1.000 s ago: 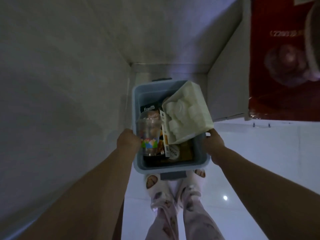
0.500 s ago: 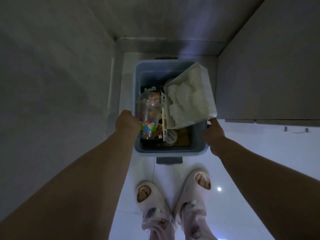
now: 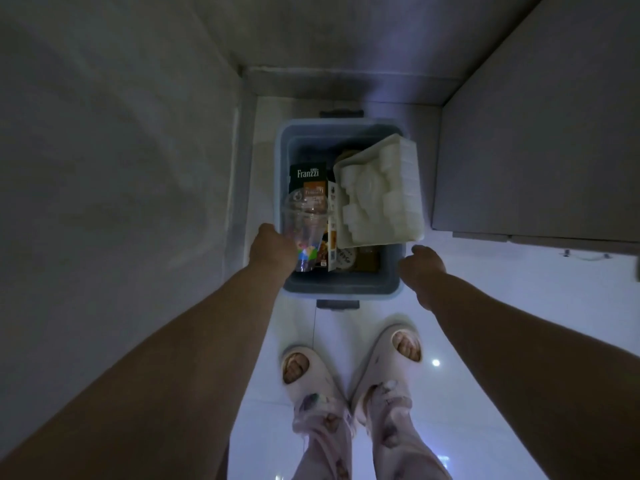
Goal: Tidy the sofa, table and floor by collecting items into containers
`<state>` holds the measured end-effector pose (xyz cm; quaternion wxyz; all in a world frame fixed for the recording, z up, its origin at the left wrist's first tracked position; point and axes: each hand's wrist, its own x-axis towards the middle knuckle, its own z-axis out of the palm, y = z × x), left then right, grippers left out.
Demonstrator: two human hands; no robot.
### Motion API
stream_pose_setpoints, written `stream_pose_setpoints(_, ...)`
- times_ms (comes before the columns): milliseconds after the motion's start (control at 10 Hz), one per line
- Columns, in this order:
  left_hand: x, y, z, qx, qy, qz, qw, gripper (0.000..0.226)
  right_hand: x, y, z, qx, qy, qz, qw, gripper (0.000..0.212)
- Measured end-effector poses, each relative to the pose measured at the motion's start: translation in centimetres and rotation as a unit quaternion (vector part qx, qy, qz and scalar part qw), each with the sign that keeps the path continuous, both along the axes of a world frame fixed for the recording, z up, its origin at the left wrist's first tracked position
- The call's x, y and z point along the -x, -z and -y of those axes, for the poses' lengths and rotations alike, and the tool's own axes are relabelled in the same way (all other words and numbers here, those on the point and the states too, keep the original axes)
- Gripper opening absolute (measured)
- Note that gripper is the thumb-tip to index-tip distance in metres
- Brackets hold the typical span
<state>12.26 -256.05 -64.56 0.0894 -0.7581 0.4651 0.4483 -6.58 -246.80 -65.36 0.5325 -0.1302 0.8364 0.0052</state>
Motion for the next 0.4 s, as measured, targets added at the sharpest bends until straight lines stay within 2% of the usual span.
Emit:
stream_pose_setpoints(200,0.3,-6.8,0.5,0.016,0.04,0.006,0.999,0.038,-1.8,-6.8,1.3,0.095,0.013,0.017,0.995,0.033)
stream_pose_setpoints(300,-0.1,-10.4,0.3,0.024,0.074,-0.019,0.997,0.029,-2.8,-10.5,1.3,0.143,-0.001,0.025,0.989,0.029)
stream_pose_setpoints(400,-0.3,-14.1,-0.4,0.007,0.049,-0.045,0.998,0.023,-3.4,-14.4,1.0,0.174,-0.052,0.012,0.983,0.025)
